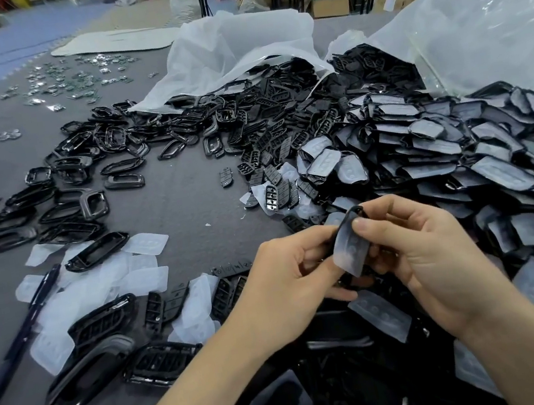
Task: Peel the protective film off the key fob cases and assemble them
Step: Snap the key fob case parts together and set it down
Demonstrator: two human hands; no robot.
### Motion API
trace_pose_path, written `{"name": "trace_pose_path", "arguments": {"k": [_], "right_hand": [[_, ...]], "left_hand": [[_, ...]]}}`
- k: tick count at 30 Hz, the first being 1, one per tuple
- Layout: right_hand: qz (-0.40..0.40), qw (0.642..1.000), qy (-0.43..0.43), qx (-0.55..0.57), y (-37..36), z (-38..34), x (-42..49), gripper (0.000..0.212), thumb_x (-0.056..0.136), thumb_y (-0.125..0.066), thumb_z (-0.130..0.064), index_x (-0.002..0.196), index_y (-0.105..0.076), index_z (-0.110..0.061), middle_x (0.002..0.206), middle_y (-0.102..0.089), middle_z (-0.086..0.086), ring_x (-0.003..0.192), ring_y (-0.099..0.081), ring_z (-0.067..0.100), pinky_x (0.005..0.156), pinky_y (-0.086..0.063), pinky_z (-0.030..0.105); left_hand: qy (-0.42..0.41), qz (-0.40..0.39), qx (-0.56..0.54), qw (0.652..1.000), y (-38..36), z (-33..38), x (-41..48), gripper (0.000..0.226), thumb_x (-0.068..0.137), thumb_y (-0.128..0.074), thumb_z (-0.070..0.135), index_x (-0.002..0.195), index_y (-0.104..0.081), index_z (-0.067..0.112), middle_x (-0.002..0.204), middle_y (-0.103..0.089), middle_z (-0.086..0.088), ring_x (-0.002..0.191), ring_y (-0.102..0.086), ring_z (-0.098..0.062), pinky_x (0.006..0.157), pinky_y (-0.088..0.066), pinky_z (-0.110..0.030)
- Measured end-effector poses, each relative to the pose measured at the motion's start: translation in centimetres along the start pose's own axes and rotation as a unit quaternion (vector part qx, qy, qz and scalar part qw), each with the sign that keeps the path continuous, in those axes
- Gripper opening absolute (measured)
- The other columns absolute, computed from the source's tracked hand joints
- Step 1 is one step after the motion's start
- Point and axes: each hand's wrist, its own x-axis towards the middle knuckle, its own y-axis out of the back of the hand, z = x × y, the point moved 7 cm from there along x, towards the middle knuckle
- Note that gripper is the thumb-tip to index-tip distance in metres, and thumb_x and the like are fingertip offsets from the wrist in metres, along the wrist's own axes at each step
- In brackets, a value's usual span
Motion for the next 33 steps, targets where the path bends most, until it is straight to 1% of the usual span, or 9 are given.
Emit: {"name": "trace_pose_path", "arguments": {"k": [4,5,7,10,15,18,20,25,33], "right_hand": [[-0.001,1.000,0.002,-0.024,0.1,0.0,0.1,0.005,0.065,-0.070,-0.021,0.069,-0.072,-0.018,0.068,-0.062,0.003,0.063,-0.052,0.013,0.061,-0.041,0.030],[0.003,1.000,0.004,-0.027,0.1,0.0,0.1,0.004,0.070,-0.070,-0.015,0.068,-0.072,-0.019,0.066,-0.061,0.002,0.060,-0.050,0.012,0.060,-0.041,0.029],[0.022,0.999,0.009,-0.030,0.3,0.3,0.2,0.022,0.081,-0.065,-0.005,0.066,-0.072,-0.020,0.061,-0.058,-0.002,0.053,-0.045,0.007,0.053,-0.040,0.021],[0.048,0.999,0.012,-0.019,0.6,0.4,0.2,0.026,0.085,-0.062,-0.002,0.065,-0.069,-0.018,0.057,-0.057,-0.006,0.048,-0.044,0.003,0.048,-0.040,0.016],[0.074,0.997,0.023,-0.005,1.0,0.3,0.2,0.024,0.086,-0.063,-0.002,0.067,-0.065,-0.017,0.058,-0.058,0.000,0.054,-0.050,0.017,0.058,-0.046,0.037],[0.083,0.996,0.035,-0.026,1.1,0.2,0.3,0.018,0.086,-0.064,-0.001,0.073,-0.063,-0.014,0.054,-0.054,-0.002,0.047,-0.047,0.010,0.050,-0.045,0.024],[0.082,0.996,0.036,-0.030,1.2,0.3,0.3,0.014,0.086,-0.064,-0.001,0.076,-0.063,-0.011,0.052,-0.052,-0.004,0.046,-0.046,0.008,0.049,-0.044,0.022],[0.066,0.997,0.032,-0.019,0.9,0.3,0.2,0.013,0.086,-0.064,-0.002,0.077,-0.063,-0.011,0.056,-0.052,-0.001,0.048,-0.046,0.010,0.050,-0.044,0.024],[0.054,0.998,0.017,0.033,0.5,0.4,0.1,0.022,0.081,-0.061,0.004,0.068,-0.065,-0.013,0.055,-0.053,0.002,0.044,-0.043,0.007,0.043,-0.041,0.018]], "left_hand": [[-0.001,-0.002,0.010,1.000,-0.2,0.0,-0.1,0.019,0.091,-0.059,0.016,0.106,-0.067,0.025,0.093,-0.074,-0.008,0.085,-0.073,-0.018,0.066,-0.058,-0.025],[-0.001,-0.001,0.011,1.000,-0.2,0.0,-0.1,0.019,0.091,-0.059,0.016,0.105,-0.068,0.027,0.093,-0.075,-0.007,0.085,-0.073,-0.018,0.066,-0.058,-0.024],[0.002,0.000,0.014,1.000,-0.3,-0.2,0.0,0.019,0.092,-0.060,0.016,0.104,-0.068,0.028,0.092,-0.075,-0.005,0.085,-0.073,-0.017,0.067,-0.057,-0.024],[0.005,0.000,0.006,1.000,-0.5,-0.4,0.0,0.026,0.090,-0.063,0.009,0.103,-0.068,0.031,0.093,-0.075,-0.003,0.086,-0.073,-0.017,0.070,-0.057,-0.023],[0.012,0.007,-0.051,0.999,-0.4,-0.4,0.2,0.025,0.087,-0.067,0.012,0.107,-0.066,0.026,0.092,-0.075,-0.002,0.085,-0.073,-0.019,0.071,-0.057,-0.023],[0.027,0.019,-0.104,0.994,-0.3,-0.1,0.3,0.027,0.082,-0.055,0.029,0.104,-0.067,0.020,0.084,-0.075,-0.005,0.077,-0.073,-0.021,0.064,-0.057,-0.022],[0.027,0.021,-0.114,0.993,-0.3,0.1,0.3,0.029,0.084,-0.050,0.033,0.103,-0.068,0.021,0.082,-0.074,-0.006,0.075,-0.073,-0.021,0.062,-0.057,-0.022],[0.015,0.042,-0.063,0.997,0.2,-0.1,0.2,0.027,0.100,-0.042,0.007,0.104,-0.066,0.018,0.076,-0.074,-0.003,0.068,-0.073,-0.019,0.056,-0.057,-0.021],[-0.011,0.056,-0.012,0.998,0.3,0.2,0.0,0.028,0.097,-0.047,-0.001,0.097,-0.065,0.020,0.070,-0.073,-0.001,0.059,-0.071,-0.018,0.052,-0.055,-0.020]]}}
